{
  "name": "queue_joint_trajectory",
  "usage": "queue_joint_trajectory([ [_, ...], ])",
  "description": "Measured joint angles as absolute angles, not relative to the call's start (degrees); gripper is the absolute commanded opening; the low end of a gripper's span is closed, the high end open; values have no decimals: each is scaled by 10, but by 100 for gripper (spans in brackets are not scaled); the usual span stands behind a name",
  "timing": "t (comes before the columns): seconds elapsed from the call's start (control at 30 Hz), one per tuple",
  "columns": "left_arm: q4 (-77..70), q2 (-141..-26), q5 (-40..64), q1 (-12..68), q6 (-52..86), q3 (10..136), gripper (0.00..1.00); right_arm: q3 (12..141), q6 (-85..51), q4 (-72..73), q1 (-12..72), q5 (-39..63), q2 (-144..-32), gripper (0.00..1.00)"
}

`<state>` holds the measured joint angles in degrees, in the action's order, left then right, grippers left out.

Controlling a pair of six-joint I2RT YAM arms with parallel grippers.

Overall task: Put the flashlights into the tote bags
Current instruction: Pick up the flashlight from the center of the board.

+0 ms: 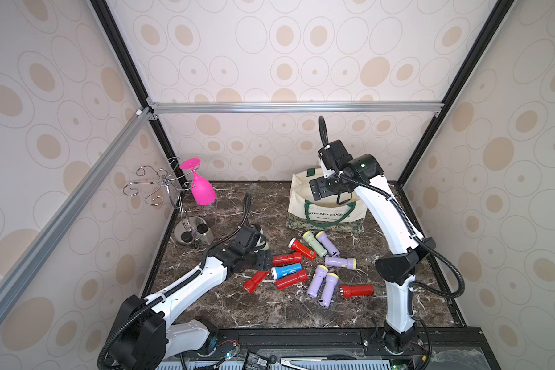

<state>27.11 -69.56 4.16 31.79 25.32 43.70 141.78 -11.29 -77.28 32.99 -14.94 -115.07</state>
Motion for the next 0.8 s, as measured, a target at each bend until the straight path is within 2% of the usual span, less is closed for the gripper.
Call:
queue_joint_trajectory([
  [0.4,268,-696,63,316,264,387,80,1291,-188,-759,474,-129,-1075,98],
  [0.5,264,-711,62,316,266,387,73,1218,-206,-733,485,-105,-1054,98],
  [0.8,258,-755,62,316,267,387,63,990,-266,-639,485,-52,-917,97],
])
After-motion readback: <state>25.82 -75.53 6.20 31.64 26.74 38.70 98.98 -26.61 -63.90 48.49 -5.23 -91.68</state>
